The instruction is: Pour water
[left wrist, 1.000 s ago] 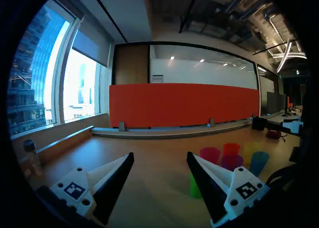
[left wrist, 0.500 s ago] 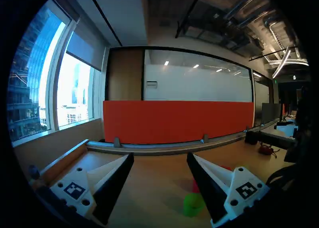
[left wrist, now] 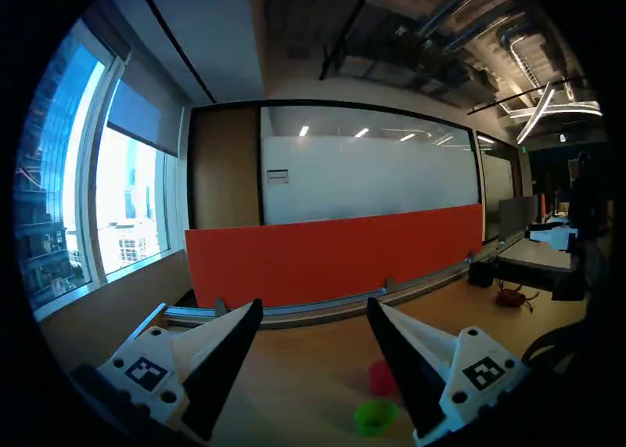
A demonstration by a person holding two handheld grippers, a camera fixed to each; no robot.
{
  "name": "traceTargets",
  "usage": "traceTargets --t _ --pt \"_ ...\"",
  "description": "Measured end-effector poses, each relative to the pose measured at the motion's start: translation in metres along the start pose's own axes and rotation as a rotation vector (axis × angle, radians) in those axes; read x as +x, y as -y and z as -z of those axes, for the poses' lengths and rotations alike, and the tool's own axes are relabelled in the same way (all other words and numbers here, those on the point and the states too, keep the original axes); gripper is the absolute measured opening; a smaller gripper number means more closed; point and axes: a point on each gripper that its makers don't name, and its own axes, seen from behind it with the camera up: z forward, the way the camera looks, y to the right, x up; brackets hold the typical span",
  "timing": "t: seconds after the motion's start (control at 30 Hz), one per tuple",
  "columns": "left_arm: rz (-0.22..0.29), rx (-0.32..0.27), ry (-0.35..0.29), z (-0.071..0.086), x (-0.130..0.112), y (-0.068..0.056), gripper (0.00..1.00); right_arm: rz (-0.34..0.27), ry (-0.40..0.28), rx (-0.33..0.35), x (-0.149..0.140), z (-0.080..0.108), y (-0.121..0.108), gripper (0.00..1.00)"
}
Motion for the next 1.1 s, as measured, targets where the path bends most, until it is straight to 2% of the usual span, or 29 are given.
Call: traceTargets --t 0.17,0.3,0.57,0.8,1.1 --pt "0.016 -0.046 0.017 -0.004 -0.001 -0.009 0.98 -0.004 -0.009 0.026 0.004 0.000 0.003 0.99" --pt "0.029 -0.089 0.025 -0.006 0.000 -0.015 0.98 0.004 -0.010 0.074 0.006 0.001 0.010 0.99" --pt "0.048 -0.209 0.026 -0.008 0.004 -0.039 0.98 0.028 -0.011 0.230 0.010 0.008 0.041 0.99" --pt "0.044 -0.290 0.008 -0.004 0.006 -0.055 0.98 0.004 -0.010 0.376 0.016 0.016 0.073 0.99" --pt "0.051 -0.350 0.035 -0.004 -0.010 -0.064 0.99 0.004 0.006 0.436 0.009 0.012 0.089 0.99"
